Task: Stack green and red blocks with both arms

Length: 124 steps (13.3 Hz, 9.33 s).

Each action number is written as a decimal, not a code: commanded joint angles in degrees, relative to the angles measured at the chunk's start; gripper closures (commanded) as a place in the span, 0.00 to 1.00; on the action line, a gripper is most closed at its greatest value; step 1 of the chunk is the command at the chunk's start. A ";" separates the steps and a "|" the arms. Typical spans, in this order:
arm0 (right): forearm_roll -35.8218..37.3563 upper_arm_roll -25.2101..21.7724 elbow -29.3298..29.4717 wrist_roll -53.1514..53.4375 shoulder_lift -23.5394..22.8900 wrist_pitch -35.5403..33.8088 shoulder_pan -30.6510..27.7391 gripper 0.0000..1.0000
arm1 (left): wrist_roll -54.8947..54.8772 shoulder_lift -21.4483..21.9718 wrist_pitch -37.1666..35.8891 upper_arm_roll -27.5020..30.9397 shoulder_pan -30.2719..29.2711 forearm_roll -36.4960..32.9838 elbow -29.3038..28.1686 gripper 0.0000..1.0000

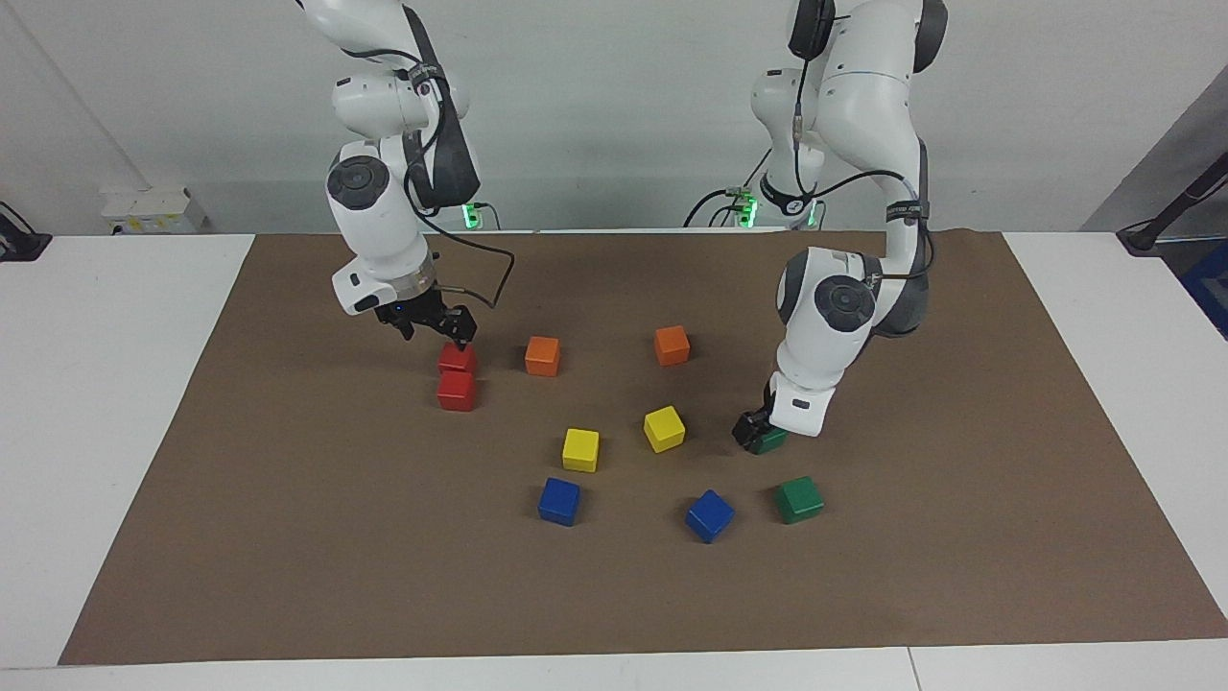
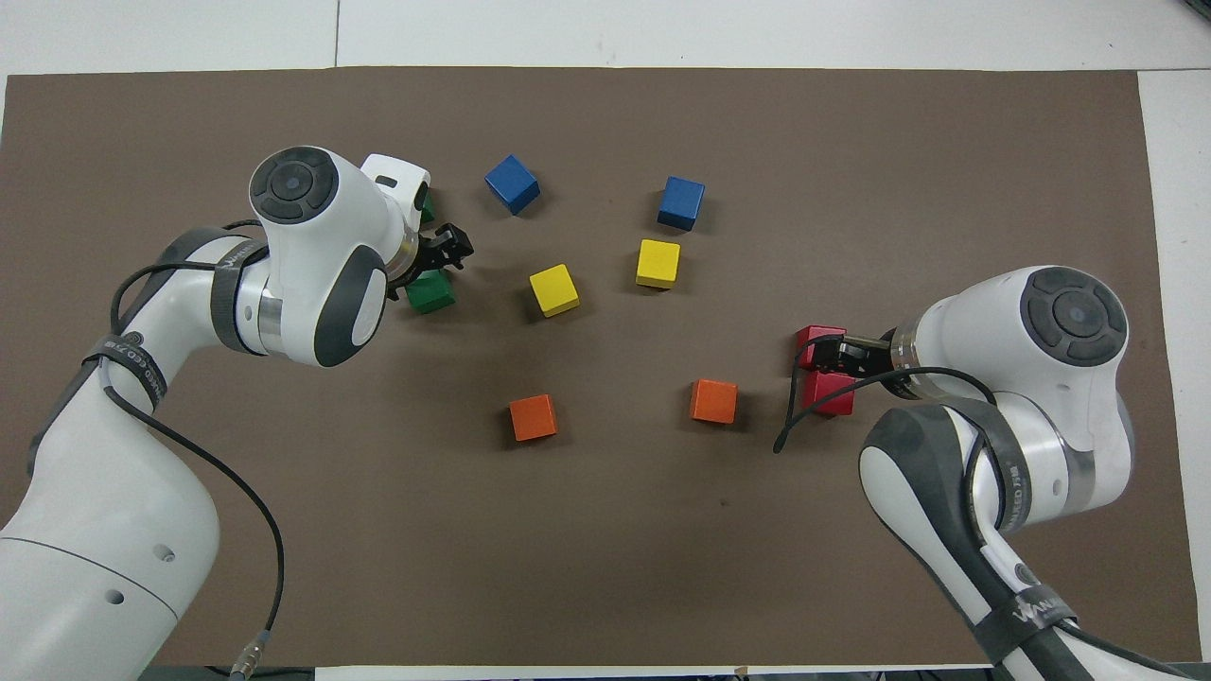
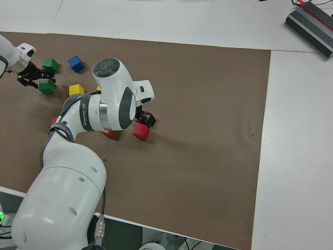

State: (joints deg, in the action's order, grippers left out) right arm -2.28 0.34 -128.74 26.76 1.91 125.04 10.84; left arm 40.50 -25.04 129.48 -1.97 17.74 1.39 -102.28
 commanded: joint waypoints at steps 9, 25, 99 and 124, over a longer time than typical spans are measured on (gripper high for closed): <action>-1.06 -0.07 -5.55 1.54 -2.52 9.79 1.64 0.01 | 2.13 1.48 5.08 0.39 0.80 -1.13 -6.00 1.00; -0.97 -0.16 -8.02 0.05 -2.70 11.48 3.14 1.00 | -46.90 7.02 2.68 0.48 -27.05 -1.13 -9.15 1.00; 0.26 0.19 2.71 -1.10 -10.60 11.72 0.85 0.01 | -61.24 8.16 0.15 3.03 -27.32 2.30 -6.79 1.00; 4.56 -0.25 12.20 -38.10 -1.90 -11.58 -20.24 1.00 | -59.84 10.63 -2.18 3.03 -26.44 2.30 -6.21 0.00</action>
State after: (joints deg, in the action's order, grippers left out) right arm 1.54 -0.77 -115.75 -10.35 0.06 111.34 -8.03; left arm -19.19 -15.59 132.83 0.75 -9.17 2.78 -112.00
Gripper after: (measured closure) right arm 0.458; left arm 0.000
